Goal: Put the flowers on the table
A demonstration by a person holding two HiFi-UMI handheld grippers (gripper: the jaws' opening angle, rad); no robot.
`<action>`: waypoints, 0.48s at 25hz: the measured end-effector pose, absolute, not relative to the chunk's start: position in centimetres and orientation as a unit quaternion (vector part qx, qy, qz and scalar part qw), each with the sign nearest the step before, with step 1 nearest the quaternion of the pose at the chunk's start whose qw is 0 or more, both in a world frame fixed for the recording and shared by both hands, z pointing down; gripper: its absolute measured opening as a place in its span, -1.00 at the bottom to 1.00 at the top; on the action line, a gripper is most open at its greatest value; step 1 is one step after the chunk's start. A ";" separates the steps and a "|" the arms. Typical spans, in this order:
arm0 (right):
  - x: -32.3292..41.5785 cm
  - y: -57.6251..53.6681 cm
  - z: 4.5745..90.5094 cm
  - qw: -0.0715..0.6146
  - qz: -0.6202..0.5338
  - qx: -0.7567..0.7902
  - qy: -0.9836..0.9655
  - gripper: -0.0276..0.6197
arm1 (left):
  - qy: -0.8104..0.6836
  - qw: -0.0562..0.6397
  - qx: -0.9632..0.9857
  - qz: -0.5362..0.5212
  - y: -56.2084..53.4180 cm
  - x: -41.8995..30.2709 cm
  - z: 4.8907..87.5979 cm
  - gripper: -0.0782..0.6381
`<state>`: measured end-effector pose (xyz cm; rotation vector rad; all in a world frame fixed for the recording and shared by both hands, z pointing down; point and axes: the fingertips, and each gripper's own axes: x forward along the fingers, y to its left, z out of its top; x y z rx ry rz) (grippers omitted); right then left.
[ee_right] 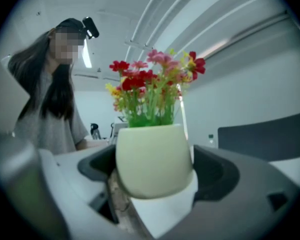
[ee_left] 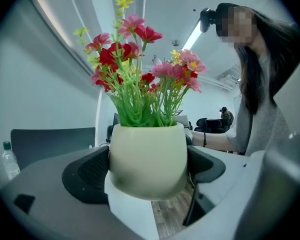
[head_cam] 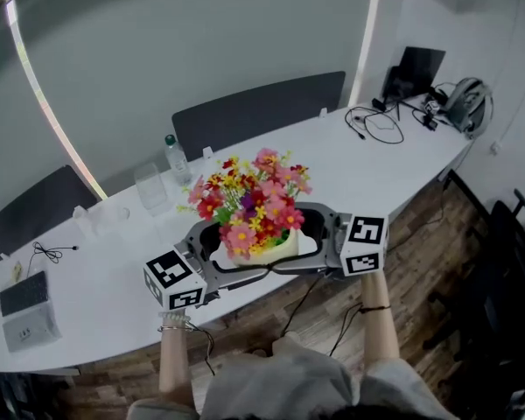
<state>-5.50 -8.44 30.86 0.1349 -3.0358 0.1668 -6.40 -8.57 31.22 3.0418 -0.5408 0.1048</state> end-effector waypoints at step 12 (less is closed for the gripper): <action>-3.0 -14.8 33.4 0.056 0.066 -0.003 -0.996 0.56 | -0.220 0.027 0.974 0.039 -14.8 -4.0 33.5 0.58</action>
